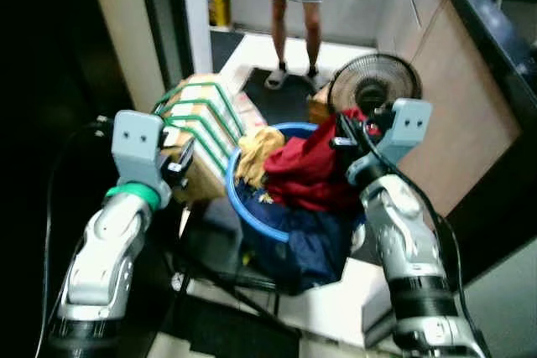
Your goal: Clothes washing
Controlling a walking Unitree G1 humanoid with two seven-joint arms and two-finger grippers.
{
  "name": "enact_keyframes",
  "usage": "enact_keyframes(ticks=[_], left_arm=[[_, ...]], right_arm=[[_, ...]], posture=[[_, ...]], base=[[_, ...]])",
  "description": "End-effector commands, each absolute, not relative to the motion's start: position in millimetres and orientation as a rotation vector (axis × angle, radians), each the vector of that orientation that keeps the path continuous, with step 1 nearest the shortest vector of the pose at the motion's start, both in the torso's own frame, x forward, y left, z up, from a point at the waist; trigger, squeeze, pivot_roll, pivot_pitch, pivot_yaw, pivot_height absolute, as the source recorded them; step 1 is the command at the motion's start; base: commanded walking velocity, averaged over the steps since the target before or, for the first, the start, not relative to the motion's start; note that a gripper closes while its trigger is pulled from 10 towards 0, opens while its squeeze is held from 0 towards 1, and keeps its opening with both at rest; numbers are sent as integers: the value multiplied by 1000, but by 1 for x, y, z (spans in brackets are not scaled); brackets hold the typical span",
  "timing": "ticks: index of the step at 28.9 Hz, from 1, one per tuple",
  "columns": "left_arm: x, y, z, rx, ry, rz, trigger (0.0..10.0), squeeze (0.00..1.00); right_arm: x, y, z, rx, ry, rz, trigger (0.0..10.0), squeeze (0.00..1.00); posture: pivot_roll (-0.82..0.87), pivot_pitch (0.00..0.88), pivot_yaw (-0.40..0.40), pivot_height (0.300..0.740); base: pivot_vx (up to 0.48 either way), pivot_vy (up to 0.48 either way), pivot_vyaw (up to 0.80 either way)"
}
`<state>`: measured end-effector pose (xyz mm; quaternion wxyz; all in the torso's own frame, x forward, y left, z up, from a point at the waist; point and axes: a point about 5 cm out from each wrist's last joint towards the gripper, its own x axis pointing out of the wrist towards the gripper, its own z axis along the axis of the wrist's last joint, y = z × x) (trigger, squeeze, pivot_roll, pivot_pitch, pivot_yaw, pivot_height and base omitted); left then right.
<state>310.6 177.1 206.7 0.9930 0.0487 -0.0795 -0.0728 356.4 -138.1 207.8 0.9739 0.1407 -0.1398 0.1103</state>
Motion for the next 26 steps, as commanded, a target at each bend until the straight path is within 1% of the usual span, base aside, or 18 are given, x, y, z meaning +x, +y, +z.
enact_keyframes(ticks=[1,8,10,15,18,21,26], left_arm=[[311,172,210,120,-155,-152,10000,0],[306,166,210,137,-146,-216,10000,0],[304,165,208,144,-129,-243,10000,0],[301,164,207,143,-121,-264,10000,0],[299,165,206,134,-115,-260,10000,0],[297,167,202,85,-72,-246,10000,0],[296,164,201,50,-41,-272,10000,0]], right_arm=[[356,-146,207,330,-291,193,10000,0],[354,-152,204,407,-303,196,10000,0],[353,-153,203,434,-311,203,10000,0],[349,-154,199,448,-317,208,10000,0],[344,-155,196,450,-312,210,10000,0],[335,-156,191,457,-302,198,10000,0],[334,-152,187,470,-297,195,10000,0]], posture=[[154,0,1,740],[164,3,4,740],[176,5,19,740],[181,5,29,740],[181,4,37,740],[182,5,42,740],[186,2,46,740]], base=[[0,0,-800],[0,0,-800],[0,0,-800],[0,0,-800],[0,0,-800],[0,0,-800],[0,0,-800]])
